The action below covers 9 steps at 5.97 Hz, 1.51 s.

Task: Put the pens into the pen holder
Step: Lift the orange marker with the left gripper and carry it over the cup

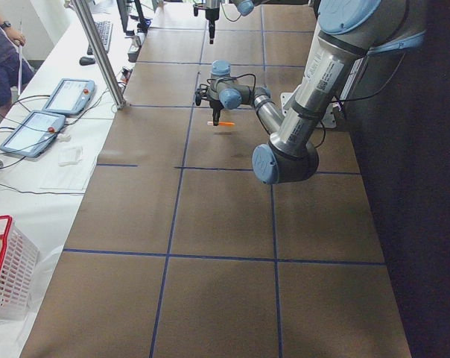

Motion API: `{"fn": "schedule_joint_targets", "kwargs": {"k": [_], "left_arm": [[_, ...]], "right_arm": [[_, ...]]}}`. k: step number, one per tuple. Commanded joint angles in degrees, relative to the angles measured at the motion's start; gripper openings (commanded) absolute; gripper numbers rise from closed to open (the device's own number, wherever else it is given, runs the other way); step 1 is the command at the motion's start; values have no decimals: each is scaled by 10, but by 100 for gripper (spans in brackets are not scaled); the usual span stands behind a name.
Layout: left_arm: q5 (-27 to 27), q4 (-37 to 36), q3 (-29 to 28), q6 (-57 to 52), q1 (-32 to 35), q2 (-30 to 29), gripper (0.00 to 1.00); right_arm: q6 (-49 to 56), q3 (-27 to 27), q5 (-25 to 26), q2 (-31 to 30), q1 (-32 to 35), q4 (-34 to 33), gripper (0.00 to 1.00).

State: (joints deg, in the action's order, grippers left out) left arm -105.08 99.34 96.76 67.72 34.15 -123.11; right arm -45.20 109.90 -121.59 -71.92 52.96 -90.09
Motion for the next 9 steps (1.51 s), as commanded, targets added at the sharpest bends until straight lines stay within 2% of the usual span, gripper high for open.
{"fn": "schedule_joint_targets", "kwargs": {"k": [1,2,4,5,7,9], "left_arm": [[111,5,58,58,3,-1,0],[171,21,65,84,0,-31,0],[314,19,52,156,-66,-76,0],[366,17,23,210,-89,-109,0],[421,16,-9,234,-121,-126,0],[450,17,-39,236,-140,-127,0]], "right_arm": [[-2,0,3,-1,-1,1,100],[-1,0,3,-1,0,2,100],[-2,0,3,-1,0,3,100],[-2,0,3,-1,0,3,100],[-3,0,3,-1,-1,3,100],[-3,0,3,-1,-1,3,100]]}}
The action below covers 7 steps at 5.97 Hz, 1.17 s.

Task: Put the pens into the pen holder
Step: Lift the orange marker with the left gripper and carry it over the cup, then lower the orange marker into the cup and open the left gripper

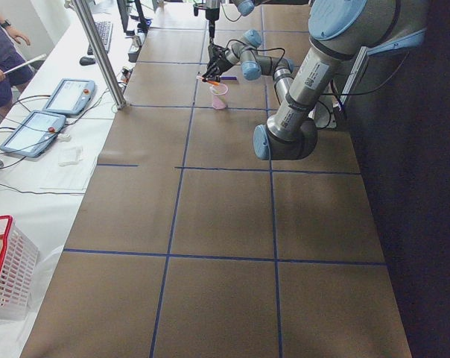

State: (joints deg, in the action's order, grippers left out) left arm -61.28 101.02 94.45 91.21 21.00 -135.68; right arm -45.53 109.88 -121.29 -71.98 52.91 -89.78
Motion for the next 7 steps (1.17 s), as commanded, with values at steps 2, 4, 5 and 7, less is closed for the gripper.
{"fn": "schedule_joint_targets", "kwargs": {"k": [2,4,5,7], "left_arm": [[23,1,-18,1,-31,-1,0],[23,5,-15,-2,-38,-2,63],[19,4,-9,-8,-40,1,100],[-83,-18,73,-96,-27,12,100]], "right_arm": [[0,1,0,1,1,0,100],[-2,2,0,1,0,0,100],[-4,1,5,1,-1,0,100],[-21,-5,19,8,-12,0,100]]}}
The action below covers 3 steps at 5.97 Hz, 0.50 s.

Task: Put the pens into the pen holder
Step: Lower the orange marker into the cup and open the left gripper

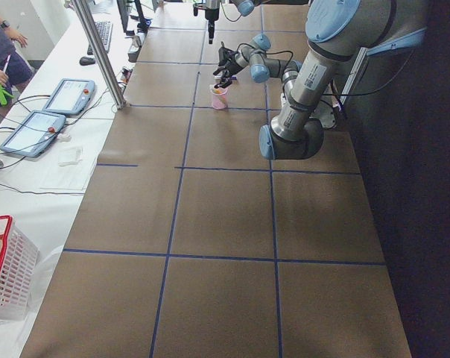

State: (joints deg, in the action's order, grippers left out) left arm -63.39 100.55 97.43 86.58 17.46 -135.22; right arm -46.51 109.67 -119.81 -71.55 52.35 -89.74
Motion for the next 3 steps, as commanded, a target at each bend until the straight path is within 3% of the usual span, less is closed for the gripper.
{"fn": "schedule_joint_targets", "kwargs": {"k": [1,2,3], "left_arm": [[-161,-80,83,-61,51,23,100],[-306,-157,104,-127,108,28,100],[-366,-187,136,-201,143,70,100]], "right_arm": [[-15,-3,6,4,-15,0,100],[-46,-5,28,5,-39,0,100],[-80,-16,54,11,-73,1,100]]}}
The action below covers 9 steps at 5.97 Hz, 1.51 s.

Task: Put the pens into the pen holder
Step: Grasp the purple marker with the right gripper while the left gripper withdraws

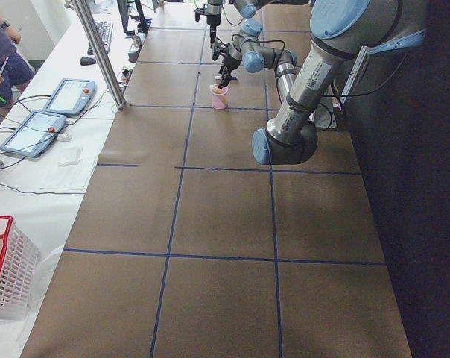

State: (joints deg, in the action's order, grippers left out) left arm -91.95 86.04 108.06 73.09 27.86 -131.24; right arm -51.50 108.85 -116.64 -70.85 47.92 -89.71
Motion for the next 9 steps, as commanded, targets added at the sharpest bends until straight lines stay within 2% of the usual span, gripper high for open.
{"fn": "schedule_joint_targets", "kwargs": {"k": [1,2,4,6,9], "left_arm": [[-122,-42,35,-118,61,54,100],[-126,-42,35,-119,62,56,100],[-126,-41,35,-118,62,56,100],[-126,-41,35,-117,62,56,100],[-126,-40,35,-117,62,56,100]], "right_arm": [[-55,-44,35,21,-57,1,98],[-60,-85,49,37,-76,1,94],[-73,-143,50,37,-97,102,90],[-76,-143,50,38,-106,103,75],[-76,-144,50,37,-123,103,70]]}}
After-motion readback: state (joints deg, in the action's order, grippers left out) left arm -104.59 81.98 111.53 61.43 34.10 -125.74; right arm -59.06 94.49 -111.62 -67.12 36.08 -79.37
